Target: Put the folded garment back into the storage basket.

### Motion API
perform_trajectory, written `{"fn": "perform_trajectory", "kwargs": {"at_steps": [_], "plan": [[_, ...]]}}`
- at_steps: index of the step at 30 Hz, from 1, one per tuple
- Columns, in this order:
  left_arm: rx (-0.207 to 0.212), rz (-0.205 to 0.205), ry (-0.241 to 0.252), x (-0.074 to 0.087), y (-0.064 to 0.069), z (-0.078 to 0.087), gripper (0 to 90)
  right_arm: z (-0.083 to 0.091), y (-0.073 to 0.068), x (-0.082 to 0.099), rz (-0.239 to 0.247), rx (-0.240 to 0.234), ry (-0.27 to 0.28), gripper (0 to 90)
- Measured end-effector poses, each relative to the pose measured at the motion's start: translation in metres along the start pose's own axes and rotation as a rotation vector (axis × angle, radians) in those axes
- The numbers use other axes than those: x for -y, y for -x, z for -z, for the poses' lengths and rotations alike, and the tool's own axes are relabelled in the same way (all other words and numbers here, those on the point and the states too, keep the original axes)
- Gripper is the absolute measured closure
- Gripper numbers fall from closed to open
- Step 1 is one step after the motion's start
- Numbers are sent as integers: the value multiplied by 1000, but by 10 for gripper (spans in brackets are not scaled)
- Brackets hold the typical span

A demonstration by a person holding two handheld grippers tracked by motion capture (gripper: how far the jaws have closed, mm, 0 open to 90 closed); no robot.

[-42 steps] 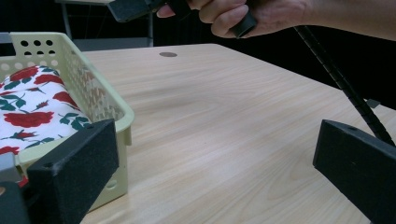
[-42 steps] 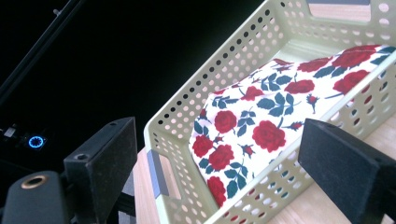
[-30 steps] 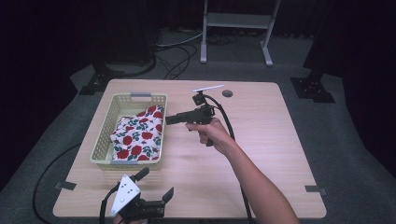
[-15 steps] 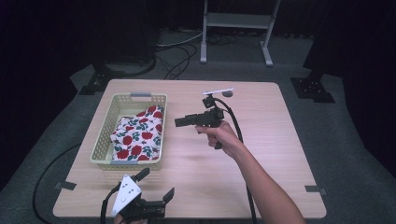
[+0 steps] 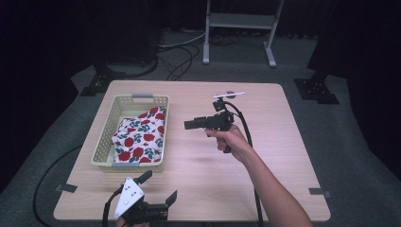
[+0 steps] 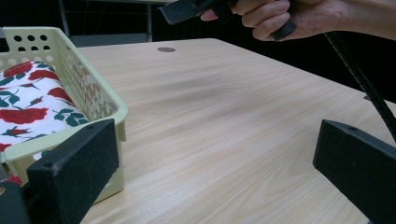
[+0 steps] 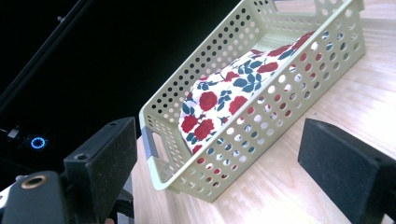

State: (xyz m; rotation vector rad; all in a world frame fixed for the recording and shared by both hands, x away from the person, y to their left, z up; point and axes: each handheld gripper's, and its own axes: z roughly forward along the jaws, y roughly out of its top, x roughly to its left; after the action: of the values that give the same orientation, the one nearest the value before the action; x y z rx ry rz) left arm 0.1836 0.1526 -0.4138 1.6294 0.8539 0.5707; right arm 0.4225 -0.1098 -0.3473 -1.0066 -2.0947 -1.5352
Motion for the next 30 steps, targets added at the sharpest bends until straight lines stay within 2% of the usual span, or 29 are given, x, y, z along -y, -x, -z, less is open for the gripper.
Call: {"fn": "perform_trajectory", "kwargs": {"at_steps": [13, 30], "plan": [[-3, 1, -2, 1, 0, -1, 0, 17, 6, 10, -20, 13, 18, 109], [-8, -8, -10, 1, 0, -2, 0, 39, 12, 19, -13, 30, 26, 110]]}}
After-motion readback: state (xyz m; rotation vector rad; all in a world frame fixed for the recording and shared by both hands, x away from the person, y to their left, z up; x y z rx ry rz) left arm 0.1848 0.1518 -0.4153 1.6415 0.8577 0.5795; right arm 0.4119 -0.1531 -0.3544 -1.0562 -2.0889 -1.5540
